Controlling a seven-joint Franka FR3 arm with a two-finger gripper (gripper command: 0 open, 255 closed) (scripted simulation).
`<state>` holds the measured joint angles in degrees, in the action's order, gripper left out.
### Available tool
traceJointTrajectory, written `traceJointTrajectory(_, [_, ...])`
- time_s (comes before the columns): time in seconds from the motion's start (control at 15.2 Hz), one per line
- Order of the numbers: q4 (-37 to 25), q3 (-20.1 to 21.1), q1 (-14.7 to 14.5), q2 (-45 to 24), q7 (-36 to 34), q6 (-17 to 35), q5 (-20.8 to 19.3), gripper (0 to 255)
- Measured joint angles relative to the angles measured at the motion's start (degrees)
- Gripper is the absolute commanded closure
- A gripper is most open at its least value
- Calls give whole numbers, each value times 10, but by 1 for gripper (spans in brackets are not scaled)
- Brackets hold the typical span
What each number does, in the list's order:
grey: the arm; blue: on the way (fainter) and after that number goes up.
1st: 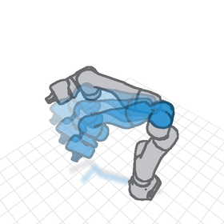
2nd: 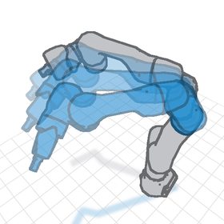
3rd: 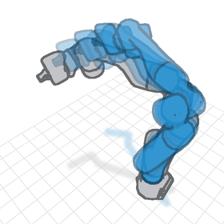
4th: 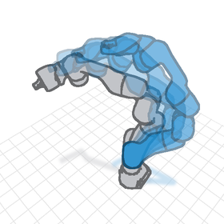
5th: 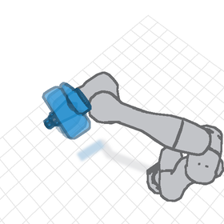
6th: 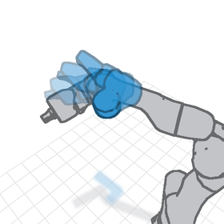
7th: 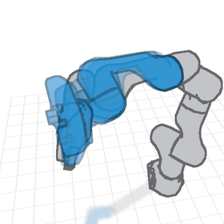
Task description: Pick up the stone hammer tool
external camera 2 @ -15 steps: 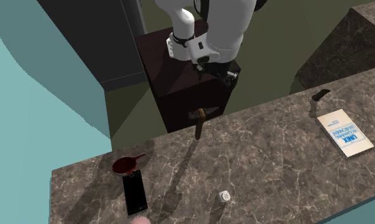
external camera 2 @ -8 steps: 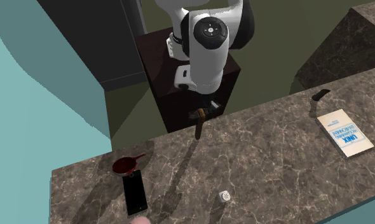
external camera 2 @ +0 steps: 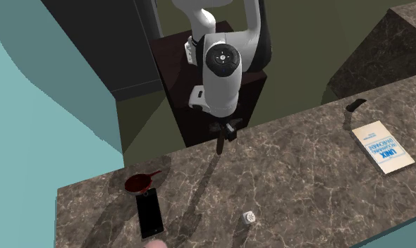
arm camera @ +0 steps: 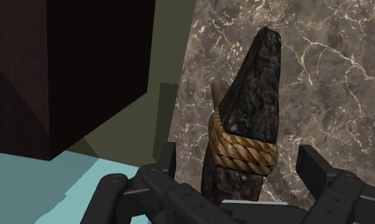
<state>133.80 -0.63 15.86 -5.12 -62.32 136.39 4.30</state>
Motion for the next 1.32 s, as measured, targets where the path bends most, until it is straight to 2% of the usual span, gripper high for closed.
traceJointTrajectory(0.13, [0, 1, -1, -13, 0, 13, 1, 0])
traceJointTrajectory(0.2, [1, 1, -1, -15, 0, 16, 2, 255])
traceJointTrajectory(0.86, [0, 1, 0, -17, 1, 20, 2, 255])
traceJointTrajectory(1.32, [-8, 0, 0, 17, -3, -24, -2, 255])
